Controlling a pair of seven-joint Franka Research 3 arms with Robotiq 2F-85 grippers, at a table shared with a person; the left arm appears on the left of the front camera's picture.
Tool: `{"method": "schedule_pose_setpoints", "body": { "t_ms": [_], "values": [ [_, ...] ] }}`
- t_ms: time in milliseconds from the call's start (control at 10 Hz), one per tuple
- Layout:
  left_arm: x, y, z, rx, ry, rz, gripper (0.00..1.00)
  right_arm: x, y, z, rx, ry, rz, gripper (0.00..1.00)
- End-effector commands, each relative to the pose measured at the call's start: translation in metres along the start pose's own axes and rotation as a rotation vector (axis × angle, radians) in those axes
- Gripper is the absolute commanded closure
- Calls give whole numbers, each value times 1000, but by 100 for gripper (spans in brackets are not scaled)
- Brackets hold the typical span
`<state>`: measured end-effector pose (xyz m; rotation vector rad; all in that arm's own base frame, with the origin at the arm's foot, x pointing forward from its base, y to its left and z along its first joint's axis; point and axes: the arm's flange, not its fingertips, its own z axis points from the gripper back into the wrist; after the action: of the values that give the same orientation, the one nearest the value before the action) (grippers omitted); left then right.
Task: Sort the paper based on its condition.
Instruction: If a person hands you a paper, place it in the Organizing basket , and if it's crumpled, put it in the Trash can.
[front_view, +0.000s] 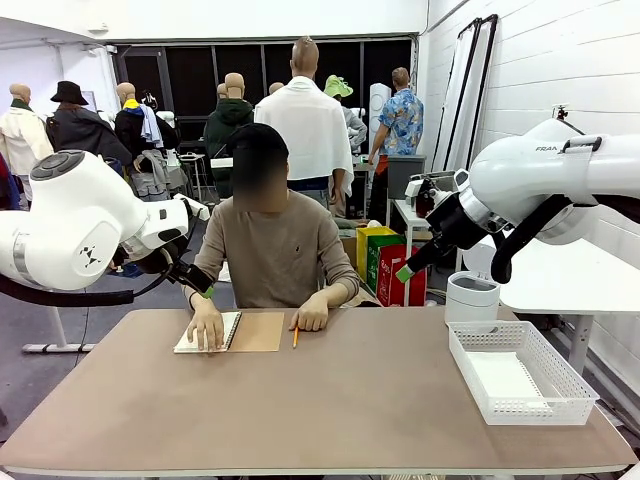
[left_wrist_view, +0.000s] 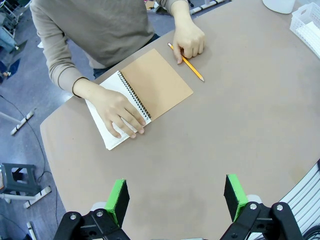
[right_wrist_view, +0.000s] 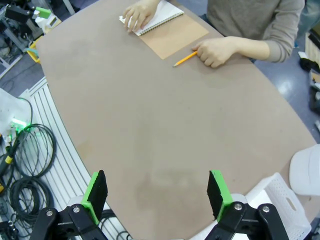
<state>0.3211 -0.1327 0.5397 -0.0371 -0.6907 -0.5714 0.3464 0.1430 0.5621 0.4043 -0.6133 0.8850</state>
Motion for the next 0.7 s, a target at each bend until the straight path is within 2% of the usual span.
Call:
{"method": "schedule_pose_setpoints", "body": {
  "t_ms": [0,600],
  "values": [
    [-1,1,0,-2,0,3,0,0,0,0,1,0,-2,0],
    [-1,1,0,-2,0,3,0,0,0,0,1,0,-2,0]
  ]
}}
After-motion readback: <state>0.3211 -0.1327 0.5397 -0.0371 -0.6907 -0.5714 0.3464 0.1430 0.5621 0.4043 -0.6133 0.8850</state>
